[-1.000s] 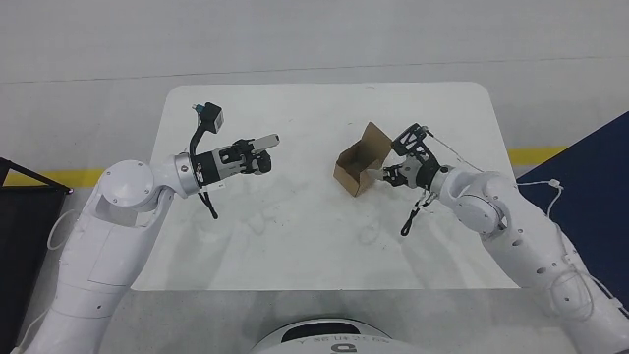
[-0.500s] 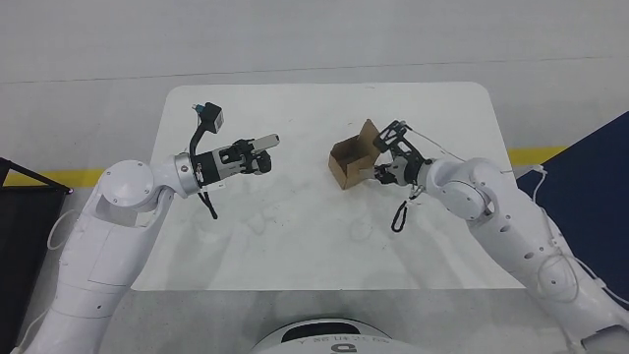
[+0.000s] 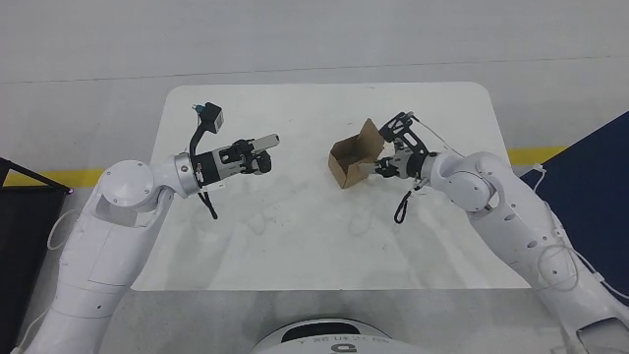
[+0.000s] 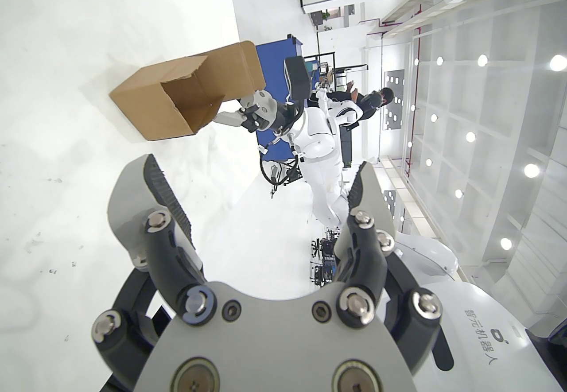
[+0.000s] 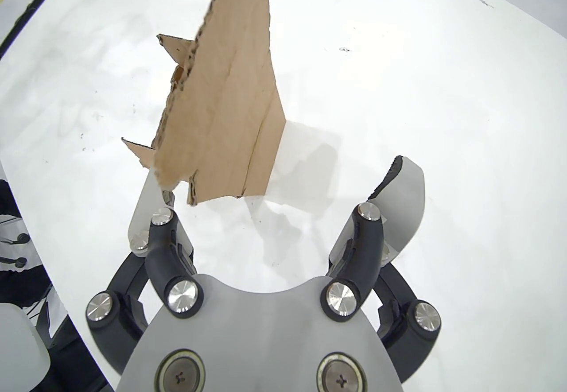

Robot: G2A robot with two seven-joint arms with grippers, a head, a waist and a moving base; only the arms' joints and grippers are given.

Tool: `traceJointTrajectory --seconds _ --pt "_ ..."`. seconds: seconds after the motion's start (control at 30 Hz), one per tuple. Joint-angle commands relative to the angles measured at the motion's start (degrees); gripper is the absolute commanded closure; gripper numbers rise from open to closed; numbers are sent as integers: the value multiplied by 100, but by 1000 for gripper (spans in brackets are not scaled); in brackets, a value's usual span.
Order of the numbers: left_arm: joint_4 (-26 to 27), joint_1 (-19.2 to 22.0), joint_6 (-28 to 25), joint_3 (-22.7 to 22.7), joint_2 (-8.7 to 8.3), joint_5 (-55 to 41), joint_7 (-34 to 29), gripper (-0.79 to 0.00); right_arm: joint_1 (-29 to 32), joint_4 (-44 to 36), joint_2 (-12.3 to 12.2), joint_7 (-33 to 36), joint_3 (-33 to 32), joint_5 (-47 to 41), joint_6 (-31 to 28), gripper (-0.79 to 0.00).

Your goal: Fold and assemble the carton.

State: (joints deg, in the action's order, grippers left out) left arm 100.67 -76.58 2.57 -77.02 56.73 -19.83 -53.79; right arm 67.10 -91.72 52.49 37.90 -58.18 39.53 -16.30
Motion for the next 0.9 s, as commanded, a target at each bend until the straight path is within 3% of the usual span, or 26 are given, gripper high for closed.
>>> traceJointTrajectory --seconds 0.0,0.07,0.1,0.53,0.57,0.6,0.63,0.67,0.87 --pt "0 0 0 0 0 0 0 -785 -72 26 29 54 73 7 15 -296" --pt "0 0 0 0 0 0 0 -785 -133 44 53 95 122 65 28 -151" --pt "0 0 0 0 0 0 0 -785 -161 50 61 138 144 88 10 0" --pt "0 0 0 0 0 0 0 -785 -375 206 93 439 63 3 -489 0" --pt "0 0 0 0 0 0 0 -785 -348 193 86 376 21 -17 -544 -12" --pt "0 0 0 0 0 0 0 -785 -314 181 79 269 -33 -39 -606 -409" --pt "0 0 0 0 0 0 0 -785 -274 177 70 183 -82 -13 -634 -606" --pt "0 0 0 0 0 0 0 -785 -235 157 62 88 -129 20 -652 -625" --pt "0 0 0 0 0 0 0 -785 -56 54 51 -327 -305 105 -628 -548"
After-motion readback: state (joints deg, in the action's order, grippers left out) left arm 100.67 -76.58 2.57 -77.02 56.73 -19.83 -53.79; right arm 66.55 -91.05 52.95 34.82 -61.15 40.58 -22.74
